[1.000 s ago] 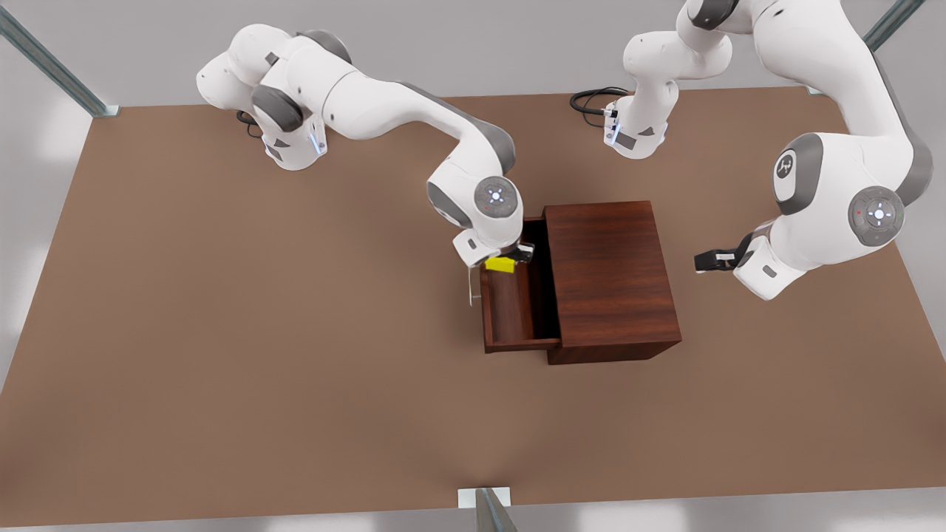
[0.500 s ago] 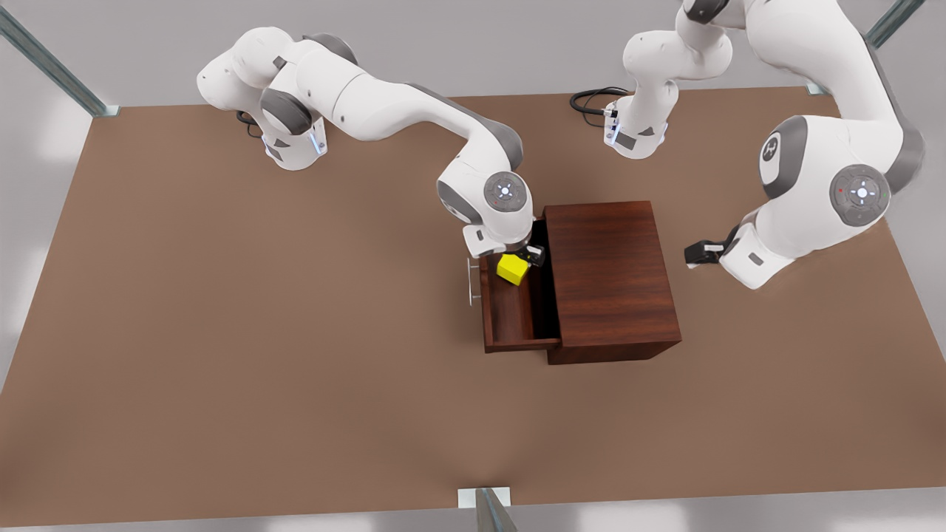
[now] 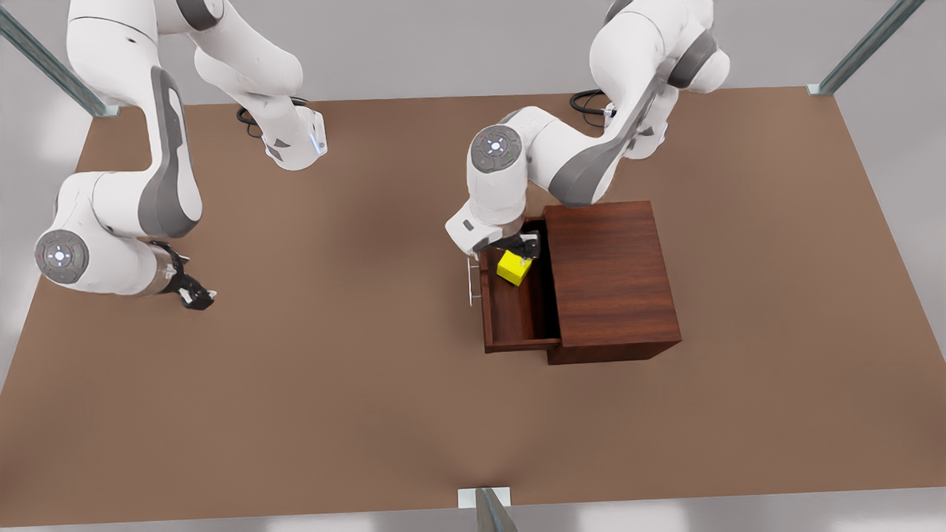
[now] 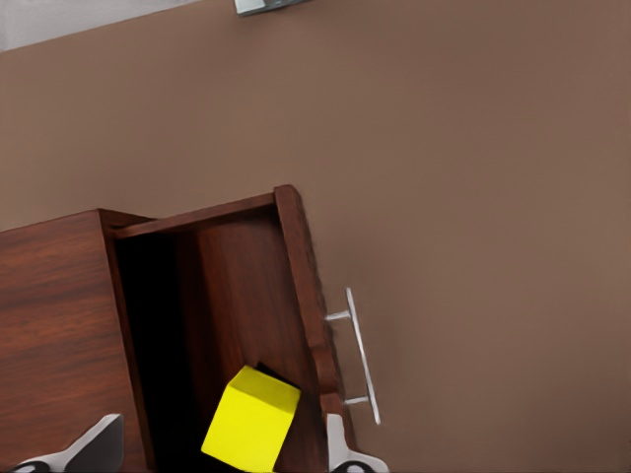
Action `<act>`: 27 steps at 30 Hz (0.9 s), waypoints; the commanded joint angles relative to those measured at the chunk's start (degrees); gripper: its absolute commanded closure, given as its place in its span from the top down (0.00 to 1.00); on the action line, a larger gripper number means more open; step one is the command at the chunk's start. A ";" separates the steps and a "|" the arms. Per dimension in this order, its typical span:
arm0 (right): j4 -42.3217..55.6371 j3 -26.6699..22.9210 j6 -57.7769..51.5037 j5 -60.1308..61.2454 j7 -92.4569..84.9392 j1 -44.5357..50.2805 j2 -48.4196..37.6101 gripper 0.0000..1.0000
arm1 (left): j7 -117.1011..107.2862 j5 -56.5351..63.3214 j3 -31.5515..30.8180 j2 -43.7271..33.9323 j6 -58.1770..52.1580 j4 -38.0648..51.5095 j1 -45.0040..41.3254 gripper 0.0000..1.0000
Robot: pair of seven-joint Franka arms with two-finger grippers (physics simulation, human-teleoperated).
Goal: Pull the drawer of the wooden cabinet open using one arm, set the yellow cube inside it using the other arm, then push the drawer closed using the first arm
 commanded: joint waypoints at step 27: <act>1.09 0.02 2.44 -0.24 -42.26 -0.54 0.54 1.00 | -49.20 16.23 -0.12 19.61 23.96 4.92 -11.77 1.00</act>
